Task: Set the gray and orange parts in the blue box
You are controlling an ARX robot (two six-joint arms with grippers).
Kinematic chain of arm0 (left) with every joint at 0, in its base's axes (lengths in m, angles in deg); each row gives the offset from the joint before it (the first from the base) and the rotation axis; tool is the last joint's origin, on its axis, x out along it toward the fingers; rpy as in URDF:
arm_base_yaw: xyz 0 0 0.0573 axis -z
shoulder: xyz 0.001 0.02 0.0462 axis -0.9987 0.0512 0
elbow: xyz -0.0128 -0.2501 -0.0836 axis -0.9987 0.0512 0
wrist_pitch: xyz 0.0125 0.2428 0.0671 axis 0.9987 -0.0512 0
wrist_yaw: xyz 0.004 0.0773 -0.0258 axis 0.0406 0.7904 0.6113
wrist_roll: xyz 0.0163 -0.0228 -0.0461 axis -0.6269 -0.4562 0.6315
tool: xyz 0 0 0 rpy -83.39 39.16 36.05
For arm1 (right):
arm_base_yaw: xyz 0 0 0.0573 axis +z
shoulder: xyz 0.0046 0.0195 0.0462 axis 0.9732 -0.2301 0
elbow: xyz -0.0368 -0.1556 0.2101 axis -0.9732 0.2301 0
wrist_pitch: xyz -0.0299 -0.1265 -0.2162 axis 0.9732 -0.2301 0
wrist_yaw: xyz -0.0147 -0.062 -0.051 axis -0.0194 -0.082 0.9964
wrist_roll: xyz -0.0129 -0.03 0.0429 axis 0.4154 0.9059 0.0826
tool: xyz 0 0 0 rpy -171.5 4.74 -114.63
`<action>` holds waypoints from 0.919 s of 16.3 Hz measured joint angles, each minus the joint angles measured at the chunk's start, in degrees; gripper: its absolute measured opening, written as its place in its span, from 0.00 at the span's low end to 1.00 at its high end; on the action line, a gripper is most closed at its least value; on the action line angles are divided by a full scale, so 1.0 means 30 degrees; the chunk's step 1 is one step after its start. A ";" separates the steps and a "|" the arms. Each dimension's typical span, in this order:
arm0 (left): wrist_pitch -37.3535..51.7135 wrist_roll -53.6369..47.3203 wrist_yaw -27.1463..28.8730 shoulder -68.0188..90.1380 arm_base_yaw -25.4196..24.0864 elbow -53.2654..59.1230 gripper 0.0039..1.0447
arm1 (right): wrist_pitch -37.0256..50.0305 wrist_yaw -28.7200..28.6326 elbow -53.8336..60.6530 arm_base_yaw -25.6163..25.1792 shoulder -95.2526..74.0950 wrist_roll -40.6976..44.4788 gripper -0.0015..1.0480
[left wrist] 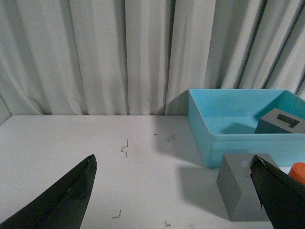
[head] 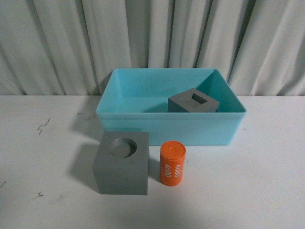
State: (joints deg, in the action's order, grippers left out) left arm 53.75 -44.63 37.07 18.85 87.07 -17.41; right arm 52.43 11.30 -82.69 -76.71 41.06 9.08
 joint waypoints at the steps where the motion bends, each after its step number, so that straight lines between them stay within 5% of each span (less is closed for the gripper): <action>1: 0.0007 0.0000 0.0007 0.0000 0.0000 0.0000 0.94 | -0.0415 0.0000 0.0000 0.0000 0.0306 0.0000 0.02; 4: 0.0007 0.0000 0.0029 0.0000 0.0000 0.0000 0.94 | -0.4182 0.0007 -0.0007 0.0000 0.3330 0.0000 0.02; 10: 0.0007 0.0000 0.0007 0.0000 0.0000 0.0000 0.94 | -0.4087 0.0000 -0.0007 0.0000 0.3818 0.0007 0.03; 15: 0.0007 0.0000 0.0007 0.0000 0.0000 0.0000 0.94 | -0.4080 0.0000 -0.0007 0.0000 0.3818 0.0007 0.59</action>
State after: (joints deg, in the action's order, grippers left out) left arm 53.77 -44.63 37.09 18.85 87.07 -17.41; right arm 40.19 11.30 -82.71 -76.71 52.52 9.11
